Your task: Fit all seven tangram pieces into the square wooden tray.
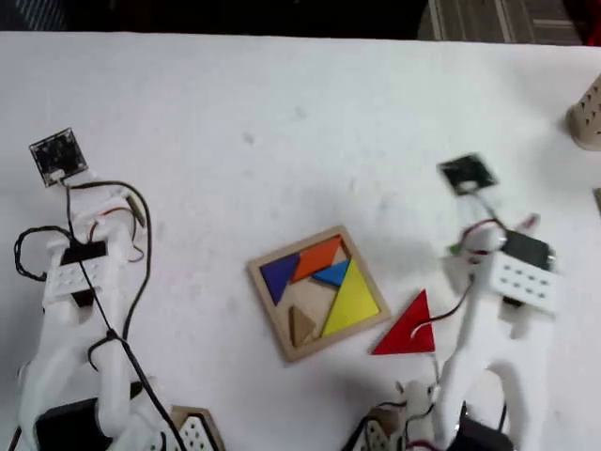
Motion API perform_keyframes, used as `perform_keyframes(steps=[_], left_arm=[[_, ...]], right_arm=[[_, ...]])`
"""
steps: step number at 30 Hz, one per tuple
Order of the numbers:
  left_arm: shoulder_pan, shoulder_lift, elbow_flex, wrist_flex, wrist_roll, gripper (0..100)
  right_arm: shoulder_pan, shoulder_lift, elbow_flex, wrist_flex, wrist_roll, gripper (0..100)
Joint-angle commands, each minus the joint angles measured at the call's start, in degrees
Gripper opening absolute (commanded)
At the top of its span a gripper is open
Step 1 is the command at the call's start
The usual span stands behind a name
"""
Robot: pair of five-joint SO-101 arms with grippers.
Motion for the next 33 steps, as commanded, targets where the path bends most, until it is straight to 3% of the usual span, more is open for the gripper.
perform_keyframes(steps=[1,9,16,23,28,31,33], left_arm=[[1.1,-0.2,-0.4,-1.5,0.1,2],[2.8,-0.2,-0.2,-1.5,0.1,2],[2.8,-0.2,-0.2,-1.4,0.1,2],[4.9,-0.2,-0.1,-1.1,-3.3,2],[4.9,-0.2,-0.1,-1.0,-8.9,2],[4.9,-0.2,-0.1,-1.0,-9.0,2],[4.9,-0.2,-0.1,-1.0,-9.1,2]], right_arm=[[5.1,3.8,-1.9,-5.1,0.6,22.9],[9.2,11.6,-3.1,-9.2,0.3,23.8],[4.4,4.5,-5.5,3.5,-2.7,23.6],[-14.9,-9.2,3.3,7.2,-11.5,6.0],[-32.5,-10.8,6.1,6.1,-17.6,18.3],[-39.7,-8.8,6.2,1.3,-16.1,26.7],[-42.4,-6.7,6.1,-2.2,-11.3,27.5]])
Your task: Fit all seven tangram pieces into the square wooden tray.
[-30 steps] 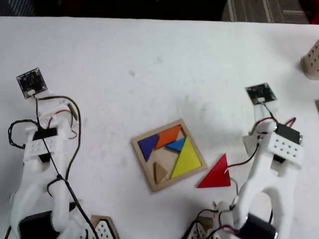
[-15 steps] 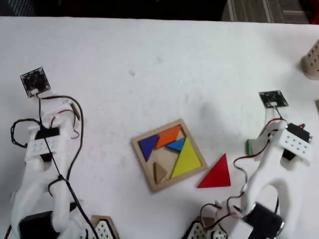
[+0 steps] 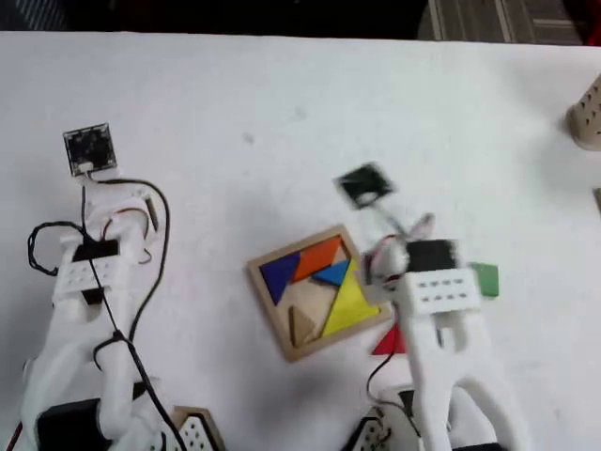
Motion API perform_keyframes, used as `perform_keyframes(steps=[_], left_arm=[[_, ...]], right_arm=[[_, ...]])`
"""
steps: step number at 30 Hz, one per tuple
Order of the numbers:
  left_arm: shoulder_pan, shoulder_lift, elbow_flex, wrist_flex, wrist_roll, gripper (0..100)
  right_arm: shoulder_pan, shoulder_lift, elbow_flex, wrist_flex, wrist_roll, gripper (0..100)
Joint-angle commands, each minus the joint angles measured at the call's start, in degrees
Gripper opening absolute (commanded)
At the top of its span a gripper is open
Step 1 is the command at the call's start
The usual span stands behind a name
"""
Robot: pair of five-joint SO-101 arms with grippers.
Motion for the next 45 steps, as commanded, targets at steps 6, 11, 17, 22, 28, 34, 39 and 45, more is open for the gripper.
perform_keyframes(steps=[6,11,17,22,28,34,39,45], left_arm=[[1.0,-0.2,-0.2,-1.0,-0.8,2],[1.1,-0.2,-0.2,-1.1,-0.8,2],[1.1,-0.2,-0.2,-1.2,-0.8,2],[1.1,-0.2,-0.2,-1.2,-0.8,2],[1.1,-0.2,-0.2,-1.2,-0.8,2],[1.1,-0.2,-0.2,-1.2,-0.8,2],[1.1,-0.2,-0.2,-1.3,-0.8,2],[1.1,-0.2,-0.2,-1.3,-0.8,2]], right_arm=[[-7.8,11.6,-0.7,-8.0,18.1,27.6],[-10.8,16.4,-0.7,-10.2,21.7,27.6],[-10.5,21.9,-0.7,-16.0,22.1,27.6],[-8.3,29.7,-2.8,-17.0,25.3,21.9],[-5.7,33.4,-5.6,-17.0,25.4,7.0],[-6.0,30.5,-6.2,-16.8,25.1,2.0],[-5.6,26.5,-13.1,-7.4,19.9,1.7],[-3.6,24.3,-20.6,1.3,16.6,1.7]])
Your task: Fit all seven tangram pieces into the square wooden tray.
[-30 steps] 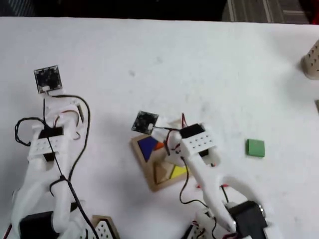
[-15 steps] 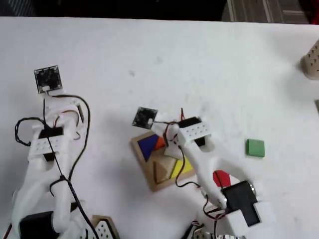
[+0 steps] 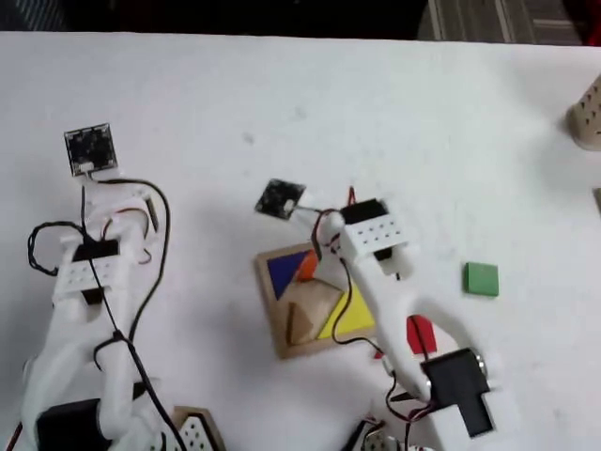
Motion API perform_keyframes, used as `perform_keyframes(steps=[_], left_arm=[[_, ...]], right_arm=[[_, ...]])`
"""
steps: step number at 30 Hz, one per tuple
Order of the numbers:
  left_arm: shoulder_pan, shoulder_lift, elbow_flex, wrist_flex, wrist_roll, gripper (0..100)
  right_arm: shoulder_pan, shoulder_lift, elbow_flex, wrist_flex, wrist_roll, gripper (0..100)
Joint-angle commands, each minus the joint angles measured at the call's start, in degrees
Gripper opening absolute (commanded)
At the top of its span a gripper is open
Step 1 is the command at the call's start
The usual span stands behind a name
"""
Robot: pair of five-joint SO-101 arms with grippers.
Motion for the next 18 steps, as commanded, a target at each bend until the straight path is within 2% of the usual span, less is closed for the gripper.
perform_keyframes(steps=[1,5,9,12,15,18], left_arm=[[1.1,-0.2,-0.2,-1.3,-0.5,2],[1.1,-0.2,-0.2,-1.3,-0.5,2],[1.0,-0.2,-0.2,-1.3,-0.5,2],[1.0,-0.2,-0.2,-1.3,-0.5,2],[1.0,-0.2,-0.2,-1.3,-0.5,2],[1.0,-0.2,-0.2,-1.4,-0.5,2]], right_arm=[[2.9,-3.6,-6.2,3.7,-3.4,1.7],[8.9,-4.4,-11.1,8.4,-3.7,1.7],[19.0,-4.8,-13.3,10.5,-3.1,1.7],[28.1,-4.3,-13.1,10.3,2.5,2.4],[35.5,-4.1,-11.0,10.0,5.6,11.8],[38.9,-4.1,-9.0,8.0,6.7,22.8]])
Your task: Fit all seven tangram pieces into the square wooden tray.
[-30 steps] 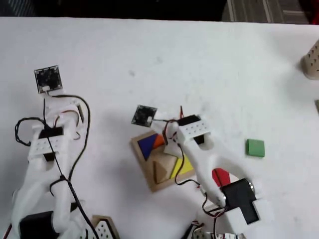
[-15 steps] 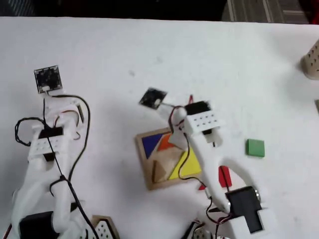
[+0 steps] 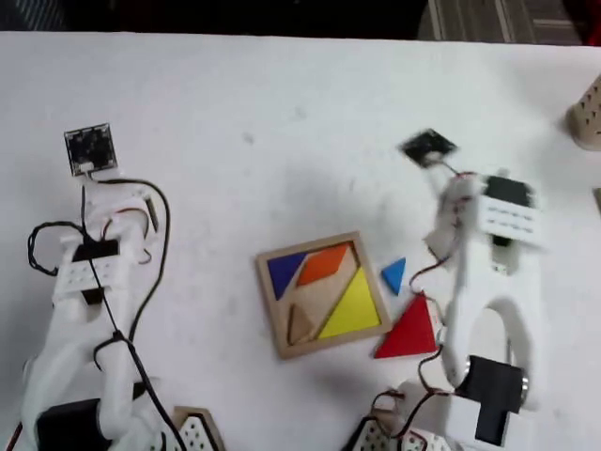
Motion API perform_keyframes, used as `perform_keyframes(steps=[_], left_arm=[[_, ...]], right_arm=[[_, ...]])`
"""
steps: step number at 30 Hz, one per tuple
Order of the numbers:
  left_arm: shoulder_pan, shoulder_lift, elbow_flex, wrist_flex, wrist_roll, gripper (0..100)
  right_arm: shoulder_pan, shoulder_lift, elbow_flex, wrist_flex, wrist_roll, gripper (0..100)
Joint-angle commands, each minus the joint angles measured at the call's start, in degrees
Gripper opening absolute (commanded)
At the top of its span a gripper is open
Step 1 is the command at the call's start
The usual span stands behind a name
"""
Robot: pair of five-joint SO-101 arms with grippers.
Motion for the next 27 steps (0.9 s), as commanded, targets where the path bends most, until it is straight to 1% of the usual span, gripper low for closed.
perform_keyframes(steps=[1,4,6,8,9,10,15,18,20,22,23,25,26,27], left_arm=[[1.0,-0.2,-0.2,-1.4,-0.5,2],[1.0,-0.2,-0.2,-1.4,-0.5,2],[1.0,-0.2,-0.2,-1.4,-0.5,2],[1.0,-0.2,-0.2,-1.4,-0.5,2],[1.0,-0.2,-0.2,-1.4,-0.5,2],[1.0,-0.2,-0.2,-1.4,-0.5,2],[1.0,-0.2,-0.2,-1.4,-0.5,2],[1.0,-0.2,-0.2,-1.4,-0.5,2],[1.0,-0.2,-0.2,-1.4,-0.5,2],[1.0,-0.2,-0.2,-1.4,-0.5,2],[1.0,-0.2,-0.2,-1.4,-0.5,2],[1.0,-0.2,-0.2,-1.4,-0.5,2],[1.0,-0.2,-0.2,-1.4,-0.5,2],[1.0,-0.2,-0.2,-1.4,-0.5,2]], right_arm=[[3.6,-2.1,0.8,-2.4,1.3,23.7],[1.9,-2.3,3.3,-2.9,1.2,19.4],[-1.5,-3.6,6.2,-2.9,1.2,11.6],[-6.5,-5.9,9.5,-2.9,1.1,1.5],[-9.4,-7.5,11.1,-2.9,0.0,1.4],[-11.8,-9.3,12.4,-2.9,-2.4,3.5],[-23.3,-16.7,17.1,-6.7,-17.1,4.2],[-28.2,-15.9,18.8,-12.4,-26.1,8.2],[-30.3,-14.3,20.4,-17.5,-29.5,13.0],[-33.1,-12.4,21.7,-20.8,-26.5,19.3],[-34.8,-11.5,22.1,-21.2,-22.6,22.1],[-37.1,-10.0,22.2,-21.4,-11.4,26.3],[-37.4,-9.3,22.2,-21.5,-6.2,27.0],[-37.7,-8.7,22.0,-21.5,-3.3,26.9]])
